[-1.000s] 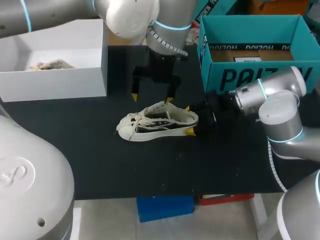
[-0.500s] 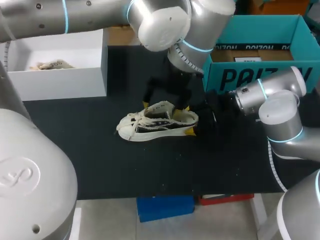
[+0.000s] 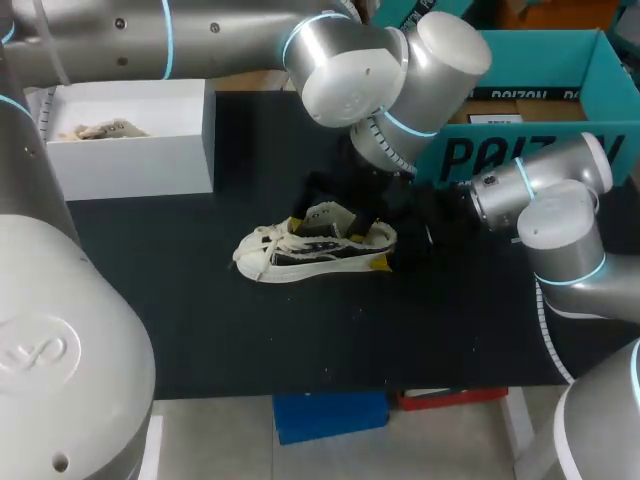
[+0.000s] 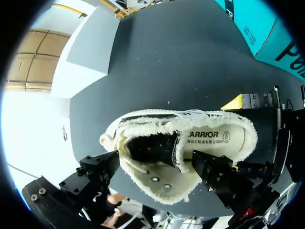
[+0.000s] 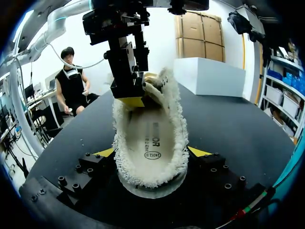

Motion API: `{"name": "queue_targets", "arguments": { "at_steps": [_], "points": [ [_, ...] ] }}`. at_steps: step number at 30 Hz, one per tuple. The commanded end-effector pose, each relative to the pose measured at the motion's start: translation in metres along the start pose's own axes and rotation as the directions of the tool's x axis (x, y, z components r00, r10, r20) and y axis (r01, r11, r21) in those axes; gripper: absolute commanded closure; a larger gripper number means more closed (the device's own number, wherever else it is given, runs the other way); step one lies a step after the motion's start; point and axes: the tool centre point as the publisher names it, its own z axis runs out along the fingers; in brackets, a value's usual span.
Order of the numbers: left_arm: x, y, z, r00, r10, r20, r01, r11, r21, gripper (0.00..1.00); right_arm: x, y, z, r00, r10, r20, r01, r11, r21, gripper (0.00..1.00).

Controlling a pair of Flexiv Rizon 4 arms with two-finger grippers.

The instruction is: Take the shoe out of the shoebox, open the shoe tongue, remove and reinsert the insole, then place the shoe into the shoebox

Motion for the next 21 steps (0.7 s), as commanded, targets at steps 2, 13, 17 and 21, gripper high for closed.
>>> {"name": "queue_targets", "arguments": {
  "at_steps": [2, 13, 17, 21],
  "points": [
    [0.005, -0.008, 0.007, 0.999, -0.006, 0.052, 0.007, 1.0, -0.021, 0.0, 0.0, 0.0, 0.003, 1.0, 0.001, 0.002, -0.001, 1.0, 0.001, 1.0],
    [-0.006, -0.012, 0.009, 0.997, 0.005, 0.071, -0.003, 0.999, -0.036, 0.4, 0.0, 0.0, 0.003, 1.0, 0.001, 0.002, -0.001, 1.0, 0.001, 1.0],
    [-0.003, -0.01, 0.003, 0.998, 0.02, 0.064, -0.019, 1.0, -0.025, 0.56, 0.0, 0.0, 0.003, 1.0, 0.001, 0.002, -0.001, 1.0, 0.001, 1.0],
    [0.0, -0.009, 0.001, 0.997, 0.038, 0.069, -0.036, 0.999, -0.021, 0.87, 0.0, 0.0, 0.003, 1.0, 0.001, 0.002, -0.001, 1.0, 0.001, 1.0]
  ]
}}
